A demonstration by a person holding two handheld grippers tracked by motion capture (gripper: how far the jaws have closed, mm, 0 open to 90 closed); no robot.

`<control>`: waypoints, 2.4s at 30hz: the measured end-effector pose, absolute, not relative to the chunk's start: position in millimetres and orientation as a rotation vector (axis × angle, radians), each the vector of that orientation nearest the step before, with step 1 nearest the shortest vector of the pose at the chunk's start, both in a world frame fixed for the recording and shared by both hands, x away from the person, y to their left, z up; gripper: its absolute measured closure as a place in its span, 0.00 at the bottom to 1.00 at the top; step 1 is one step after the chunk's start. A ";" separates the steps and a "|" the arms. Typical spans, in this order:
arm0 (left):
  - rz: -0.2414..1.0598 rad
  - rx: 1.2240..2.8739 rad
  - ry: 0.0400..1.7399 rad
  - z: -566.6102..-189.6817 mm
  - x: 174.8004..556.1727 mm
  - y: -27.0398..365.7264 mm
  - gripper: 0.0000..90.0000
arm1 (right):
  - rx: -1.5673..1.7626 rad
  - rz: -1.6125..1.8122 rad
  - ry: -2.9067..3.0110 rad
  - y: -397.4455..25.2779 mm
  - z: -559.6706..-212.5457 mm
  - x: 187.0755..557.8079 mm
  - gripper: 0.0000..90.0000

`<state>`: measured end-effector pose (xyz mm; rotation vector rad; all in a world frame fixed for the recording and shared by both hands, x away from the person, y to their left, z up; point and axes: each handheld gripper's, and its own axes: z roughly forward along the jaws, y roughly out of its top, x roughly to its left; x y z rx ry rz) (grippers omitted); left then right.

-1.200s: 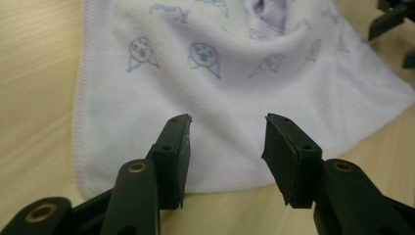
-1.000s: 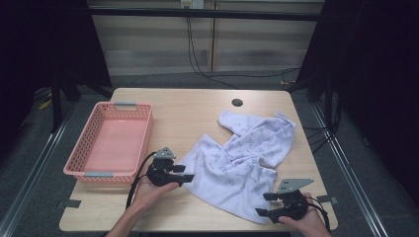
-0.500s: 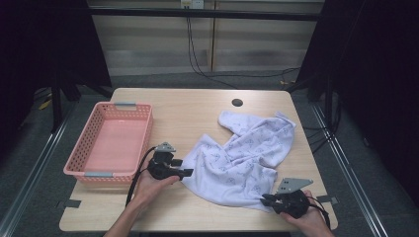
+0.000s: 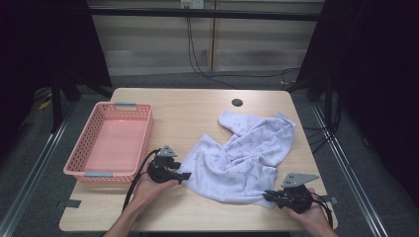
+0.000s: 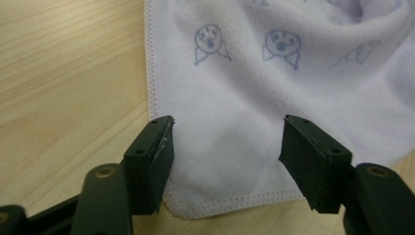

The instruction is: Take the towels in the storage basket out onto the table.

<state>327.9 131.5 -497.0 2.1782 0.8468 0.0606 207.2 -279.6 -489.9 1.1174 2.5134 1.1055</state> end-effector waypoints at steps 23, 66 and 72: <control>-0.115 2.085 0.709 -476.9 322.7 125.1 0.95 | 1.243 1.321 2.295 -309.3 -468.5 230.5 0.93; 0.172 1.809 0.611 -310.9 309.4 163.4 0.95 | 1.011 1.532 1.964 -316.0 -298.0 265.7 0.94; 0.011 1.880 0.669 -401.6 256.9 172.3 0.94 | 1.144 1.465 2.146 -310.9 -387.9 207.4 0.94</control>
